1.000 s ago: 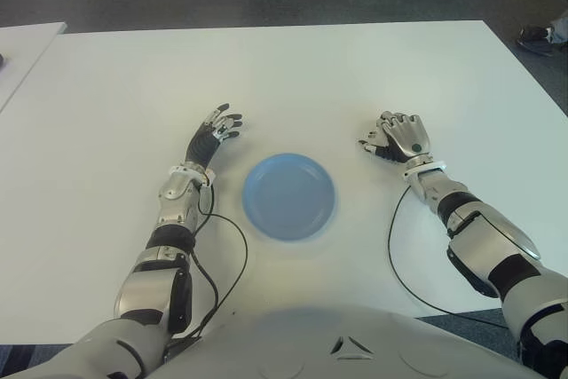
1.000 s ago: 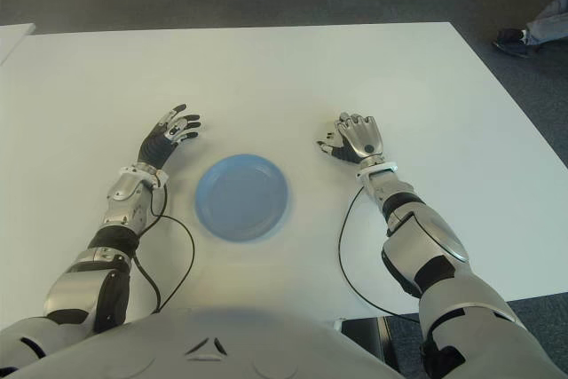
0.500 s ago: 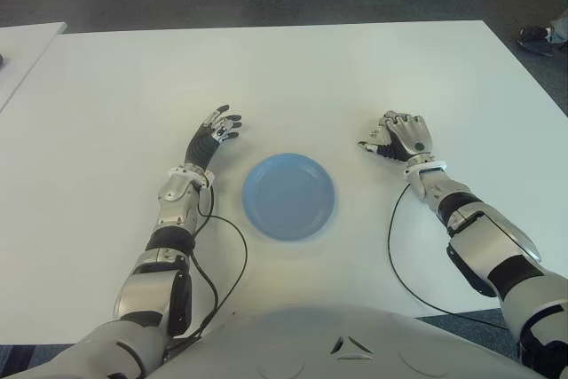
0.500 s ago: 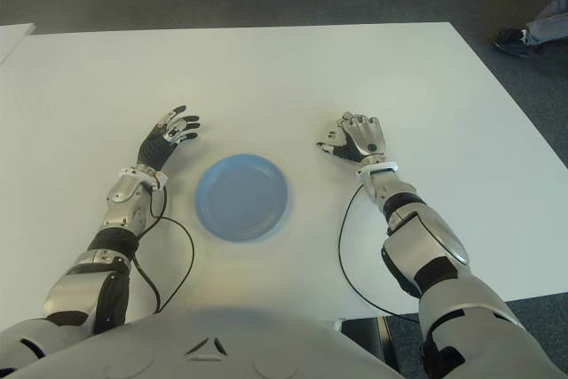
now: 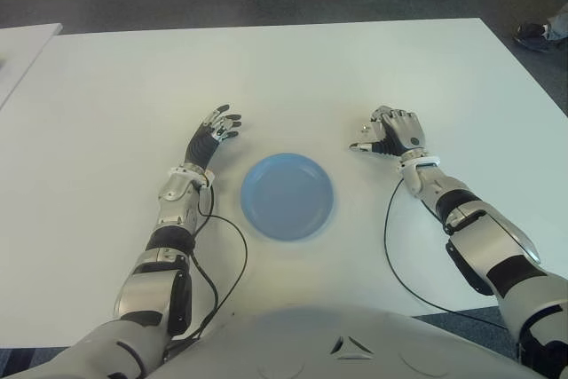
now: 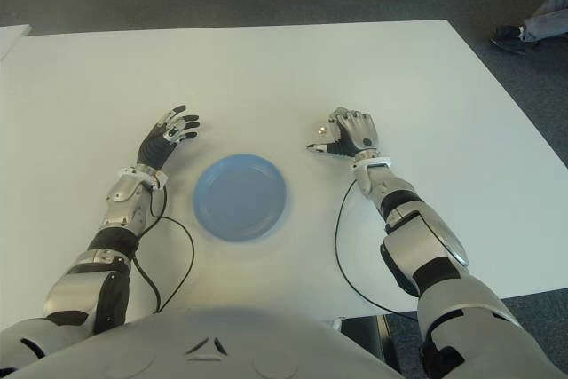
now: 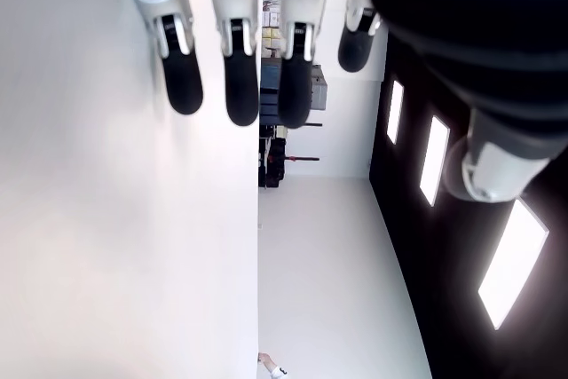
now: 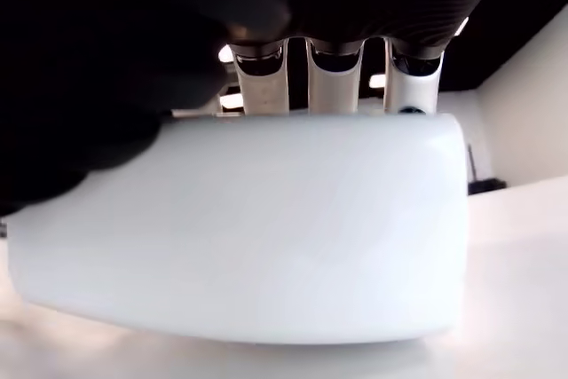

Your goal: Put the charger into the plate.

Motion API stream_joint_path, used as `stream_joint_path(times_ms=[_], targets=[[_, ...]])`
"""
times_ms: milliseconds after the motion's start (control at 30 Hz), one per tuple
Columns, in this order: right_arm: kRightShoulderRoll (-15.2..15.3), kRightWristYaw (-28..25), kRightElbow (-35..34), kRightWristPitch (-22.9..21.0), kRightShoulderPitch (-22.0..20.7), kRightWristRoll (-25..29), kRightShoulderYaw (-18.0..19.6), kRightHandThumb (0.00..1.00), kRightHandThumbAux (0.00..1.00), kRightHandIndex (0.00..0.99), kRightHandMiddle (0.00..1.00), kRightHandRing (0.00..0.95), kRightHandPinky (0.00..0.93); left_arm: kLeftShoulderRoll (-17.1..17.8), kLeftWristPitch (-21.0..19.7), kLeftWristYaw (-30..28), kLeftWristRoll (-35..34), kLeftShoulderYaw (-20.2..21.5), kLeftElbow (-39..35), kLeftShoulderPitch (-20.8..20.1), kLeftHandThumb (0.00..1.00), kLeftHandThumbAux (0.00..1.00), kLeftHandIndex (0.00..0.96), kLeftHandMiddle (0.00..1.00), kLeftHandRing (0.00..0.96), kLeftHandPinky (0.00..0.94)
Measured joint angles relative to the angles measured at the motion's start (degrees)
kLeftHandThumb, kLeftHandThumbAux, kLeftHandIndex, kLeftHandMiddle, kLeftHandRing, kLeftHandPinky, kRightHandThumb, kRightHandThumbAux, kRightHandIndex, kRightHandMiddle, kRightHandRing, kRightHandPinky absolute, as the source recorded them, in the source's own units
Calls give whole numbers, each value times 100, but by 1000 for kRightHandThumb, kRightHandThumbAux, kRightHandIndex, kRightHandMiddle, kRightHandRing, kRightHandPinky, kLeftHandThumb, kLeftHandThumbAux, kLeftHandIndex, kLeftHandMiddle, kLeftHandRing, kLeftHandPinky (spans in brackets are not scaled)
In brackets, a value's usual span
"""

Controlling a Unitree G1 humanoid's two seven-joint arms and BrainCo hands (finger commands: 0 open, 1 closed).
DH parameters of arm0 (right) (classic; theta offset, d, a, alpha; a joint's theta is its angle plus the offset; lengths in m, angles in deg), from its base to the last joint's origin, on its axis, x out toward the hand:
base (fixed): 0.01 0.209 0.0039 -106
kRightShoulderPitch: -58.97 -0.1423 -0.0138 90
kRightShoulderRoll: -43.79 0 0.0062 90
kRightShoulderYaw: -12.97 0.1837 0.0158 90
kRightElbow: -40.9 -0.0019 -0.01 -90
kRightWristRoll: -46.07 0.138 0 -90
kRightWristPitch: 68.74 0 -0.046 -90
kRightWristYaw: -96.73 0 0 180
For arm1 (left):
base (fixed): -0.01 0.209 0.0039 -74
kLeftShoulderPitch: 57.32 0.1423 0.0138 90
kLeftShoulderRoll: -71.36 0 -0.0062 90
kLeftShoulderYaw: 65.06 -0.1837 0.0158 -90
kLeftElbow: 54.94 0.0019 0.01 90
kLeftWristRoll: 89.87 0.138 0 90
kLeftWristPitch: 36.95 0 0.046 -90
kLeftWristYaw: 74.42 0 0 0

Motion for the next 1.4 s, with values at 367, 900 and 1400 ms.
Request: stream_joint_path(times_ms=[367,900,1400], targets=[[-39,250,-234,559,-13,5,179,381,812,800,888,886,881,-5,-9,-19,-1,-2,51,-47,0,455,114,251,247,236],[-141,579,-1297,938,56,-149,264,386,795,817,889,889,881,-34,-27,-78,0,-12,103,-113,0,461,105,244,240,232],[-285,-756,-3861,794,1236,-154,317,349,803,807,890,890,882,-85,-42,-104,0,-13,182,-173,0,460,100,242,237,227]])
